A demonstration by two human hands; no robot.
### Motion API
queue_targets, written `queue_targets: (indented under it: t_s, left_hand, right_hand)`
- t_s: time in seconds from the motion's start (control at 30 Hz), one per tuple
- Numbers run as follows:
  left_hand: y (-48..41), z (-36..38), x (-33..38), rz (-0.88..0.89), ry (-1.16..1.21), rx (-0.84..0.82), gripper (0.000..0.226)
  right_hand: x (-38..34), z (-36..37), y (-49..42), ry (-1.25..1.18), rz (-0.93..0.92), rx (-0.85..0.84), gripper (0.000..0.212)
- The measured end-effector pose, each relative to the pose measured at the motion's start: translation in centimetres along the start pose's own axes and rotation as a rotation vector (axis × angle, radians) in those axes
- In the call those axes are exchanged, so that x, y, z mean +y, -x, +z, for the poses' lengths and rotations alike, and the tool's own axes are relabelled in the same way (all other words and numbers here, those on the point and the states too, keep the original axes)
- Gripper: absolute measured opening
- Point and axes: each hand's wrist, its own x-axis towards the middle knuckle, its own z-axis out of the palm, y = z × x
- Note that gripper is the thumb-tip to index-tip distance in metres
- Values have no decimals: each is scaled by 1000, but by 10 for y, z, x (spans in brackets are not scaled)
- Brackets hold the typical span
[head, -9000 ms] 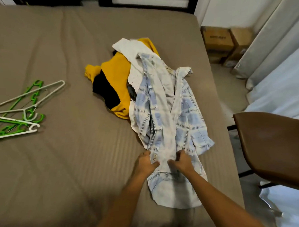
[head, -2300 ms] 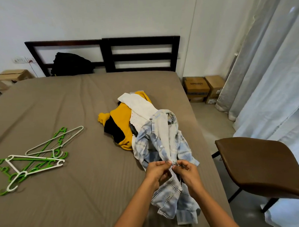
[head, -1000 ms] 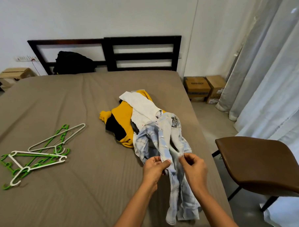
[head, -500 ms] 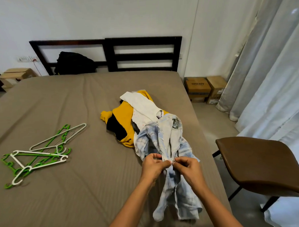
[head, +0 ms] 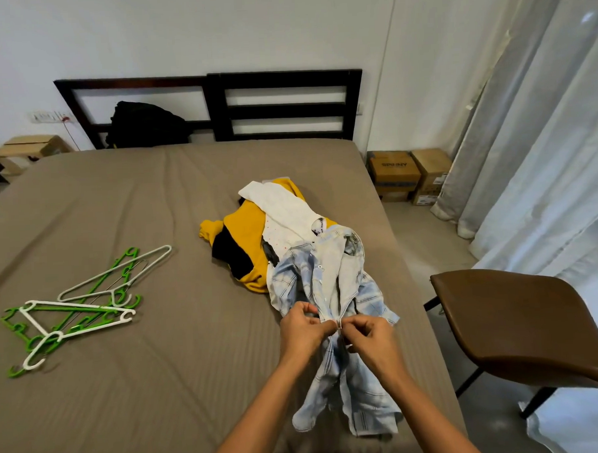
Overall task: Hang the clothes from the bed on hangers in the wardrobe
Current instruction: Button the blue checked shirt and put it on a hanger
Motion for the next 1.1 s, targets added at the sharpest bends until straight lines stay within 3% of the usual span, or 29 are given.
queue_targets:
  t_s: [0.23,0.37,0.47,0.63,0.97,1.1]
  left_hand:
    - [-3,1,1,-81,8,-45,29]
    - [-2,2,6,-264,180,-86,20]
    - [0,7,5,-337,244,-79,11]
    - [5,13,-1,-312,314,-1,15]
    - [7,12,1,-98,14,94,9]
    - [8,13,1,-139,61,76,25]
  right_hand:
    - [-1,4,7,-188,136,56,12]
    - [0,4,7,-109,88,74,11]
    - [1,8,4,90,35,115,8]
    - [-5,12,4,345,-4,166,7]
    - [-5,6,-2,224,62,105,12]
    - [-7,7,-1,335,37,108,13]
